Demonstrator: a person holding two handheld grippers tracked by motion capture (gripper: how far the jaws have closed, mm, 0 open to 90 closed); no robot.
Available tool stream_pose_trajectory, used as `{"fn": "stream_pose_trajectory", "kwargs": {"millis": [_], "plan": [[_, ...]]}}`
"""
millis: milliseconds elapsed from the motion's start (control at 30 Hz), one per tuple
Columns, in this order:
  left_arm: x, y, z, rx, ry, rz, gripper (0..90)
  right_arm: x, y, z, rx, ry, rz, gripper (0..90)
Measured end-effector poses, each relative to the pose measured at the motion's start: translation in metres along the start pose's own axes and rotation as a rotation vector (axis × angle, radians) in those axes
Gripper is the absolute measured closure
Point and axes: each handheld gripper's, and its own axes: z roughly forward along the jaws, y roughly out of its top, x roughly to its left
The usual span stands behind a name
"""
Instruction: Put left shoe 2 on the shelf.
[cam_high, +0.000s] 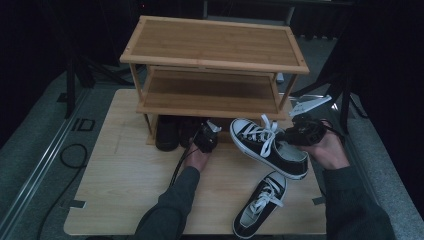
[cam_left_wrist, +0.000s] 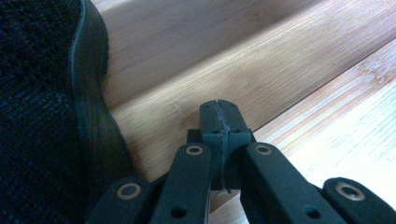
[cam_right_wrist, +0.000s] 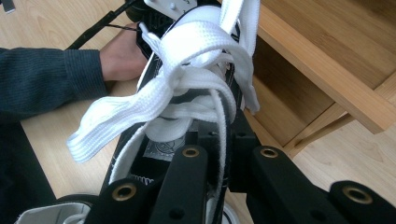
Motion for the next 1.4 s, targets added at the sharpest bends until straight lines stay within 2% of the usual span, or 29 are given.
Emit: {"fn": "stream_pose_trajectory", "kwargs": {"millis": [133,433,700,767,1100,1400], "plan": [[0.0,0.0,0.0,-0.002,0.0,-0.001,90.0,0.002,0.002,-0.003,-0.01,0.009,-0.006,87.9],[0.0,0.0,0.0,-0.003,-0.001,-0.002,90.0,0.006,0.012,-0.007,-0.022,0.03,-0.061,87.8],[0.0,-0.001,0.0,-0.006,0.012,0.008,90.0,0.006,0.018,-0.011,-0.048,0.048,-0.081,87.8],[0.0,-0.001,0.0,-0.006,0.004,0.003,90.0,0.006,0.02,-0.012,-0.056,0.048,-0.085,87.8],[-0.001,-0.001,0.0,-0.007,0.007,0.002,90.0,0.008,0.032,-0.013,-0.095,0.046,-0.076,87.8],[-0.001,-0.001,0.0,-0.007,0.004,0.002,90.0,0.003,0.039,-0.006,-0.126,0.039,-0.04,87.8]]}}
